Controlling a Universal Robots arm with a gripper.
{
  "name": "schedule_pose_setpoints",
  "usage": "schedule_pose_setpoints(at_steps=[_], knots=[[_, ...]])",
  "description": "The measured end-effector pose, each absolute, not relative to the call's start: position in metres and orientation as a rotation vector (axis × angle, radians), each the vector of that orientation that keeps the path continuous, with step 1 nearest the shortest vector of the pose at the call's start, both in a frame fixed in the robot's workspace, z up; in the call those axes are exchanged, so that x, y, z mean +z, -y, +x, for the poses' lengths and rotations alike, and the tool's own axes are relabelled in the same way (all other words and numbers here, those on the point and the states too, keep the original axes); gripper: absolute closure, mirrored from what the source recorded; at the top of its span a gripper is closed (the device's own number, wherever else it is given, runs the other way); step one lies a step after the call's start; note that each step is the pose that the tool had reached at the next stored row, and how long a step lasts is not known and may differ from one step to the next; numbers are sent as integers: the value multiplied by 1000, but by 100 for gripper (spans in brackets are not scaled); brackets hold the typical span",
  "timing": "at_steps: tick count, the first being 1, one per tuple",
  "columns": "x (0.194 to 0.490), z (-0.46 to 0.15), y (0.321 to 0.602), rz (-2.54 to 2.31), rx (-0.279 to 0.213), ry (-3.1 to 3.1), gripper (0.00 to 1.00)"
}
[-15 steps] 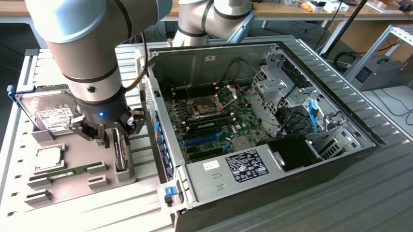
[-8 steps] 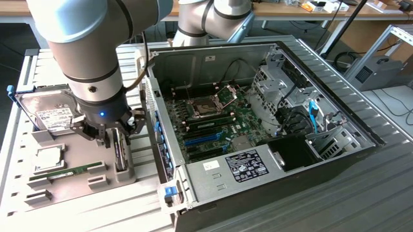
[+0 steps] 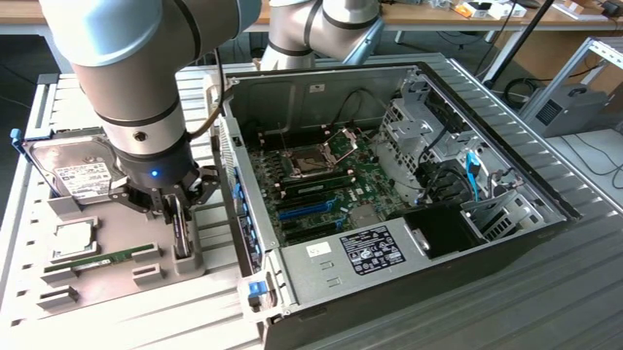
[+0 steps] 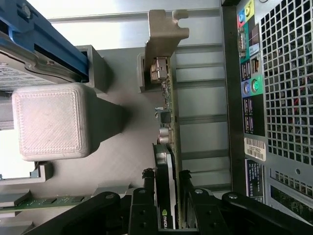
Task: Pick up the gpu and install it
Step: 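Pick up the gpu and move the gpu toward the slot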
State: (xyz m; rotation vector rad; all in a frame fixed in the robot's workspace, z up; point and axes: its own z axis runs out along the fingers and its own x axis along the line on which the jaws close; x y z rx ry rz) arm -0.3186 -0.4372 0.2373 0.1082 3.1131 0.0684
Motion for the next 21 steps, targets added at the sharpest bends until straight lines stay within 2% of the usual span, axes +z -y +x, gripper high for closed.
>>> schedule_pose_setpoints(at_steps=[21], knots=[[239, -319, 437, 108, 68, -3113, 68]])
